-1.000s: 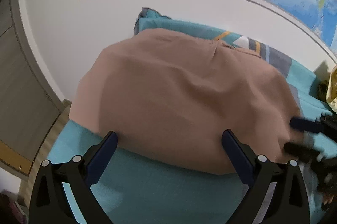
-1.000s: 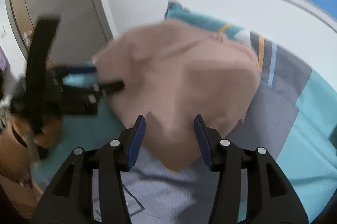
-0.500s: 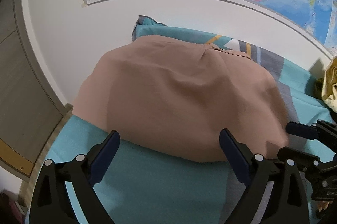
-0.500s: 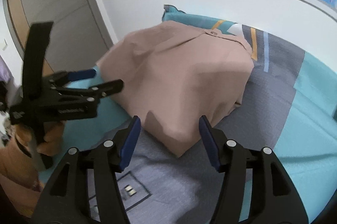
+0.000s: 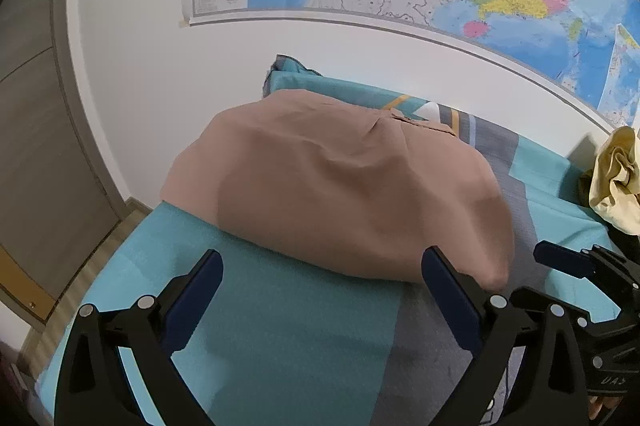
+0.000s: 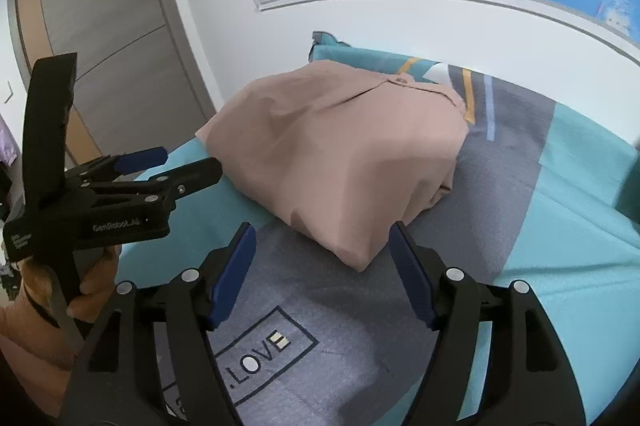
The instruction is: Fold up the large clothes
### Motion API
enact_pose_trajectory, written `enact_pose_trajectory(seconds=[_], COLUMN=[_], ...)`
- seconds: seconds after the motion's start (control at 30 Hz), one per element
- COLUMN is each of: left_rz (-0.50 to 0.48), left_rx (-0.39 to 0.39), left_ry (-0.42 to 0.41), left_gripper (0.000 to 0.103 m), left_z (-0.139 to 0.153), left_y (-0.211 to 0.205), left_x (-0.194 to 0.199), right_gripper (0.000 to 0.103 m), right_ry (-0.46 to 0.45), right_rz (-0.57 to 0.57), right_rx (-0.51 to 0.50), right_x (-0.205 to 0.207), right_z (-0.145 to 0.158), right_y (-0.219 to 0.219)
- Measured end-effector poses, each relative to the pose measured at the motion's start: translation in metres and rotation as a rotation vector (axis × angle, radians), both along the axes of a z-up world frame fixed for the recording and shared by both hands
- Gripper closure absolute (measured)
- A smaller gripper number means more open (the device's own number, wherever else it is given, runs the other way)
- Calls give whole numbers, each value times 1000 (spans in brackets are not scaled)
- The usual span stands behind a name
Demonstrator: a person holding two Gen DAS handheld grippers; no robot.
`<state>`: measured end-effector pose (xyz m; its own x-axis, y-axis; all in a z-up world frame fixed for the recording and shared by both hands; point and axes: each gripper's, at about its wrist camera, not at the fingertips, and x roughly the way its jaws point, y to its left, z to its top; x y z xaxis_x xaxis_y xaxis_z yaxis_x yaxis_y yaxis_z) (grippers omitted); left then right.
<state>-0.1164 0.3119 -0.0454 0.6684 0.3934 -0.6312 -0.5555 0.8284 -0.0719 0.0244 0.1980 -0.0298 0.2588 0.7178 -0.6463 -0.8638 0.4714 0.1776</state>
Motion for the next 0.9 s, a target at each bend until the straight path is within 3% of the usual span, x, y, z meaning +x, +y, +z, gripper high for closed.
enact_pose_trajectory(seconds=[0.23, 0.3, 0.43, 0.7, 0.9], left_rz=[13, -9, 4, 59, 67], left_rx=[12, 4, 36, 46, 59], left_ry=[-25, -40, -44, -18, -13], left_gripper=[7, 7, 7, 7, 7], left_z=[6, 6, 5, 5, 8], left_y=[-12, -17, -25, -28, -31], left_x=[-13, -16, -20, -25, -27], right_gripper=[20, 10, 5, 5, 5], right_ry=[-25, -38, -76, -58, -29], right_rz=[-18, -22, -34, -44, -52], right_rx=[37, 48, 74, 52, 93], right_x=[-12, -16, -24, -30, -29], right_z=[5, 5, 7, 7, 7], right_y=[-10, -12, -18, -20, -29])
